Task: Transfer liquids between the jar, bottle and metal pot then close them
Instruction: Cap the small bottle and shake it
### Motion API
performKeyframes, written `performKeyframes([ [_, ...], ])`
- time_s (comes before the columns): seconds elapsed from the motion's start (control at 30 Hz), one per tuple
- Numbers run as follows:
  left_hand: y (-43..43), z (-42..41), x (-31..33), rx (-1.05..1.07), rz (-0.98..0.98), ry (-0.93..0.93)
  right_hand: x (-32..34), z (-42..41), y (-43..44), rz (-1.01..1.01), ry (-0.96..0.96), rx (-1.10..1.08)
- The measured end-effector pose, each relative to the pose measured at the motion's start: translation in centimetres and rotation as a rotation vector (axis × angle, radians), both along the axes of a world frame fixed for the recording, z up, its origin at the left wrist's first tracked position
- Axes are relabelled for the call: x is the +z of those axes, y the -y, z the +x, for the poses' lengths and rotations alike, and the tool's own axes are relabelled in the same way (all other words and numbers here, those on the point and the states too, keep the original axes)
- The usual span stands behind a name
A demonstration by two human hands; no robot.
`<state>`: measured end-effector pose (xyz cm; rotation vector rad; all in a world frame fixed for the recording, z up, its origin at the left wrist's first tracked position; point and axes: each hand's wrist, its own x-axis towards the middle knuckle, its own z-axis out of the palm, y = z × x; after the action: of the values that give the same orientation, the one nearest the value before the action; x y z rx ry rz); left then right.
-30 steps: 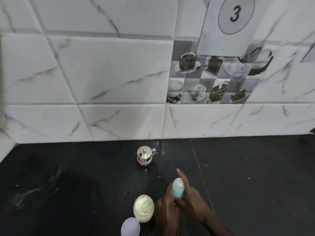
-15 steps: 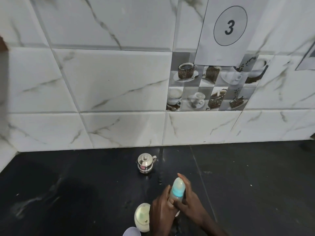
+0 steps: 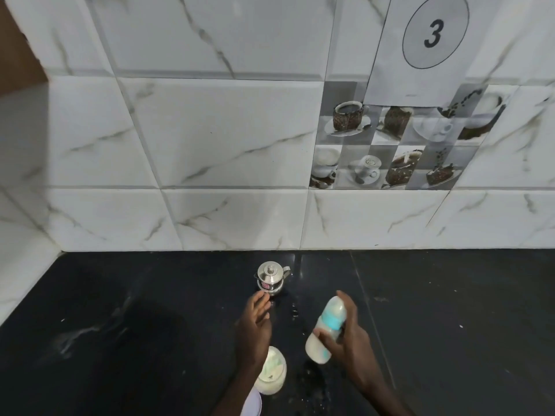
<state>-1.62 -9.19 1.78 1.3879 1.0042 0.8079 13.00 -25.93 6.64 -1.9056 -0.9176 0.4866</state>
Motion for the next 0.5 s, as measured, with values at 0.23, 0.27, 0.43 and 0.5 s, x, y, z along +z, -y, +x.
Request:
performKeyframes([
  [0.23,-0.8,-0.2,-0.5,0.042,0.022,-0.089,0.5,-0.4,-0.1,0.003,0.04,0.002],
  [0.27,-0.8,-0.1,-0.6,0.01,0.023,-0.091,0.2,-0.6,0.1,-0.032,0.072,0.033],
  [0.43,-0.8,0.9,-1.0,-0.021,0.021,-0.082,0.2,-0.5,-0.4,0.052,0.056,-0.061],
  [0.5,-1.0,1.0,-1.3,-0.013,0.024,-0.087,0.5,-1.1,-0.4,-0.035,0.109,0.051],
])
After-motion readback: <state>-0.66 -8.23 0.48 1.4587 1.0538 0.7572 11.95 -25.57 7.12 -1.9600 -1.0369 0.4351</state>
